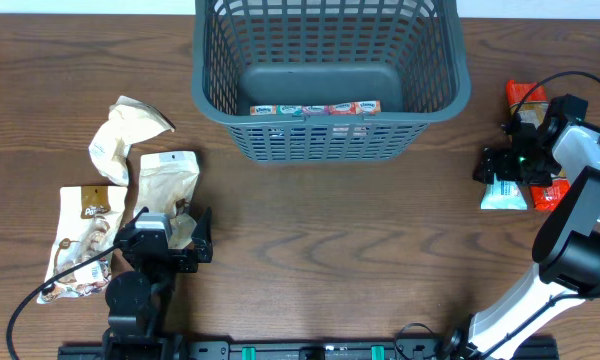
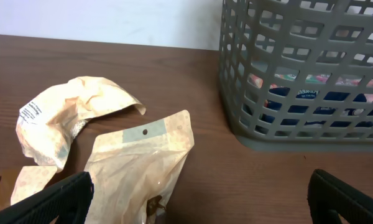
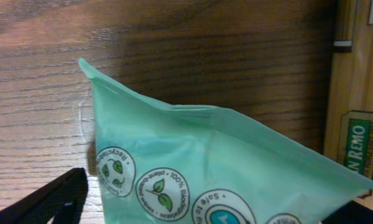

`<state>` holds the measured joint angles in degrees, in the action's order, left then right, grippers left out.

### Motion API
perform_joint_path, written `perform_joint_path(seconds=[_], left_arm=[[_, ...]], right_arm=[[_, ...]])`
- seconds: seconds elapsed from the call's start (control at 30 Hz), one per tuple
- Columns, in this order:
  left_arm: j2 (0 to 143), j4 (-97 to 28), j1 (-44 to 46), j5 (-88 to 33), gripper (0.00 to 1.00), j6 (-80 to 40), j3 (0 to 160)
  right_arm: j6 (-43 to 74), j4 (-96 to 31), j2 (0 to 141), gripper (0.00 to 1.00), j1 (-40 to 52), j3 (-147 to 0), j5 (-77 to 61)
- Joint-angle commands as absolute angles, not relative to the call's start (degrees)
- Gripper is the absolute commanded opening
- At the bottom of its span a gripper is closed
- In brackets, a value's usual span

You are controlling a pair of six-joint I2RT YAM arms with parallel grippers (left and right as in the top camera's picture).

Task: Pack container
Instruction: 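Move the right gripper to the mint-green snack wrapper and grasp it, then carry the green wrapper into the basket and release it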

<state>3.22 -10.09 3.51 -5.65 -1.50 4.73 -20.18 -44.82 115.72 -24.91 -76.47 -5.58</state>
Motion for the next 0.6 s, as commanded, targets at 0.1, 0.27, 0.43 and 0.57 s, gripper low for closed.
perform_joint_path(seconds=[0.1,0.27,0.43,0.57], left_arm=[[3.2,-10.6,3.7,-6.0,0.99,-1.4,3.3],[3.2,-10.6,3.7,-6.0,0.98,-1.4,3.3],[3.2,-10.6,3.7,-6.0,0.99,-1.4,3.3],[3.2,-10.6,3.7,-6.0,0.98,-1.4,3.3]], right_arm=[[-20.2,-45.2,118.1,0.53,-25.3,-76.2,-6.2],[-20.1,-46.3,117.9,0.15,-24.1,-76.5,-6.6],[-20.2,-50.4,116.2,0.03,-21.3,-82.0,-10.0],[-18.2,-55.4,112.6,0.01,-18.9,-94.3,-11.0]])
